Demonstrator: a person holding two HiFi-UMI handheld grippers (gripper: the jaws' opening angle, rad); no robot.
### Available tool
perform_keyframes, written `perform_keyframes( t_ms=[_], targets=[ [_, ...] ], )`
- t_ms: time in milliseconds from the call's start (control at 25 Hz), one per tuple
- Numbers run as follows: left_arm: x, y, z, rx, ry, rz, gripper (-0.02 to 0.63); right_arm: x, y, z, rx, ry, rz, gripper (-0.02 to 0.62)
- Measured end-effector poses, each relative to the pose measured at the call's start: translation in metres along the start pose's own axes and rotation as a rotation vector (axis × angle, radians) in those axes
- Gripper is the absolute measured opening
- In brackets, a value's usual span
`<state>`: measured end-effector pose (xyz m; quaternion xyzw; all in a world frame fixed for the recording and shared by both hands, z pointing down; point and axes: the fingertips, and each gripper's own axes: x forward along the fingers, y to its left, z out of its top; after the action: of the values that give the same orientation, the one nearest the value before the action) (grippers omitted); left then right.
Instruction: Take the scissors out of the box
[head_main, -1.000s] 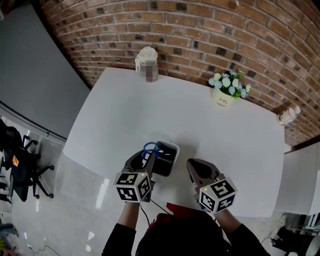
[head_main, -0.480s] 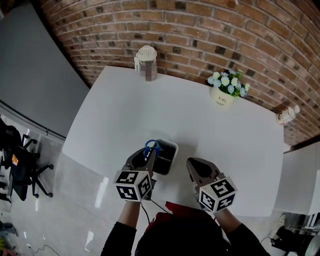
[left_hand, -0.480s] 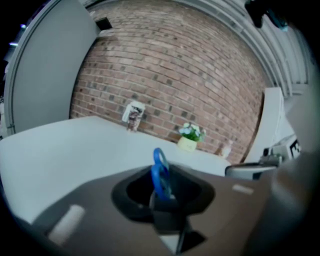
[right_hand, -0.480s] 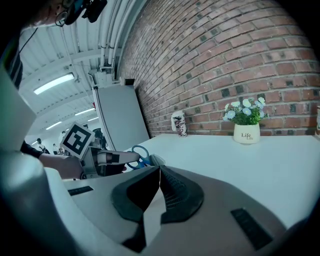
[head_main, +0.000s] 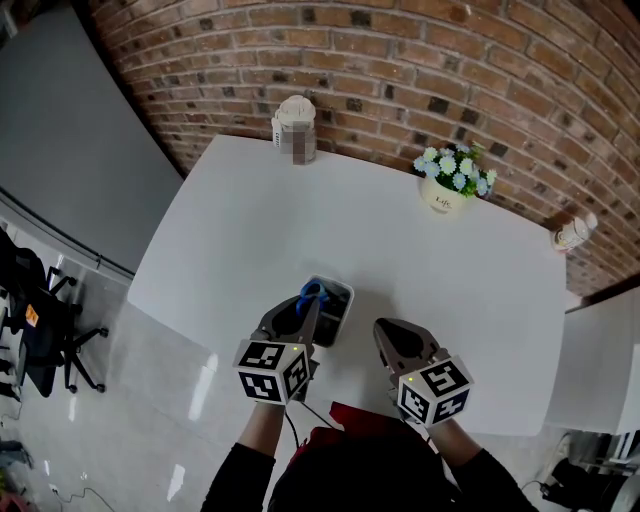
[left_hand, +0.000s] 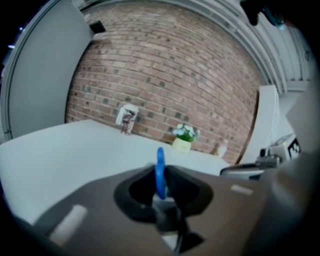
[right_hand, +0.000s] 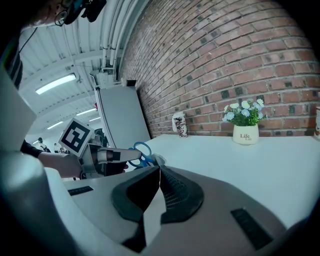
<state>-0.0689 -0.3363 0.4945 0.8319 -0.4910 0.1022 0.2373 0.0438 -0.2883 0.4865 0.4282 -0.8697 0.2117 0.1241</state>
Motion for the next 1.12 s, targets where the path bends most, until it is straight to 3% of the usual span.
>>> perform_keyframes(
  t_ms=[360, 1120],
  targets=[
    [-0.005, -0.016, 0.005, 0.072, -0.023, 0.013, 0.048, -0.009, 0.003, -0.005, -0.004, -0.005, 0.013, 0.009],
    [-0.056, -0.017, 0.028, 0.079, -0.168, 0.079, 0.048, -0.02, 0.027, -0.001, -0.045, -0.034, 0.051, 0.008]
  ],
)
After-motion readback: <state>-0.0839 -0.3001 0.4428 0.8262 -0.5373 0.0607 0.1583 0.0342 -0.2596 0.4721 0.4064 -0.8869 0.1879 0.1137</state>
